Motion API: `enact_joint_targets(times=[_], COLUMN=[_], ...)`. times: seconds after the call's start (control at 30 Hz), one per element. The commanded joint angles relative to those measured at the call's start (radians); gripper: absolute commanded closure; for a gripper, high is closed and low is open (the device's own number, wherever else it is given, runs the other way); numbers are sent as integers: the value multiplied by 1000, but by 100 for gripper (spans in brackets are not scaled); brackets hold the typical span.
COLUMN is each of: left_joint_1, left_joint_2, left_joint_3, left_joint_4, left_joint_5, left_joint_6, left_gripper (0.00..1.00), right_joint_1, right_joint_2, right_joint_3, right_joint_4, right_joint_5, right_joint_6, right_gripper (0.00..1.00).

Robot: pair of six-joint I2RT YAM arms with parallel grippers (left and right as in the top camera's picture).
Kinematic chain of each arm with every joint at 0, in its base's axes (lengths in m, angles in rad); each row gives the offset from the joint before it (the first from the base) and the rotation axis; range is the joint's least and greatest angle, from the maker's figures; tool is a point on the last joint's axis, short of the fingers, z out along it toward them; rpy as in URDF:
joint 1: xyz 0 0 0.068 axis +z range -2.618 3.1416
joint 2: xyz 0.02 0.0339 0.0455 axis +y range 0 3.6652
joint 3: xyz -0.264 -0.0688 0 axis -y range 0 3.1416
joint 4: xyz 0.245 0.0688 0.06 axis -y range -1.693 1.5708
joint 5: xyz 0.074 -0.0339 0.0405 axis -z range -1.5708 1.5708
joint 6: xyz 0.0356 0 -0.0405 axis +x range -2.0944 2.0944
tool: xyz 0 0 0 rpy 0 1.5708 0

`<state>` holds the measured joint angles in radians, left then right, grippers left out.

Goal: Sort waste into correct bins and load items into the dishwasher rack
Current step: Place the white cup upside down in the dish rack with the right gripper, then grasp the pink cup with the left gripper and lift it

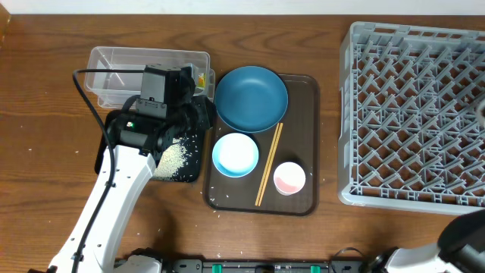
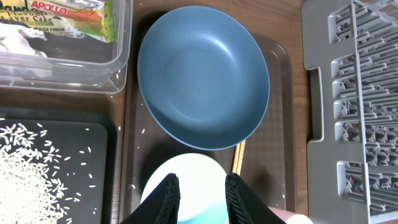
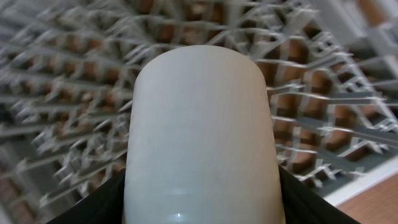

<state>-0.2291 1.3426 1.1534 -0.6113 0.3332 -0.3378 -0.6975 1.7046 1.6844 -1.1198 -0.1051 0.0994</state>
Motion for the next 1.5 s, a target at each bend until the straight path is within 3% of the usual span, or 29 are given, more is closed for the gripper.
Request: enact_joint_targets(times=[0.0, 0.1, 0.43, 0.47, 0.53, 0.6, 0.67, 0.8, 1.03, 1.47], left_joint_1=[5, 5, 5, 5, 5, 5, 5, 3, -66, -358], left_joint_2=[-5, -5, -5, -5, -5, -5, -5, -5, 3, 115], left_joint_3=[6, 6, 6, 6, 6, 6, 6, 6, 6, -26], left_joint_4=[-2, -2, -2, -2, -2, -3, -8, -26, -80, -78], left_joint_5=[-13, -13, -13, -13, -13, -13, -13, -13, -6, -6], left_joint_6=[20, 20, 20, 20, 20, 20, 20, 20, 41, 50], left_gripper=[72, 72, 72, 72, 71, 67, 64, 60, 59, 55], right_joint_1=[-66, -117, -158, -159, -159, -159, -160, -157, -97, 243], right_joint_2=[62, 119, 278, 289, 299, 298, 288, 237, 114, 85], right_joint_3=[75, 86, 86, 86, 86, 87, 93, 118, 122, 100], right_joint_4=[-3, 9, 14, 13, 14, 29, 32, 29, -14, -107], right_joint_5=[12, 11, -9, -21, -45, -68, -93, -119, -267, -126], right_joint_6=[23, 44, 42, 42, 42, 42, 42, 42, -32, -63], right_gripper=[99, 98, 83, 78, 45, 24, 16, 11, 16, 20])
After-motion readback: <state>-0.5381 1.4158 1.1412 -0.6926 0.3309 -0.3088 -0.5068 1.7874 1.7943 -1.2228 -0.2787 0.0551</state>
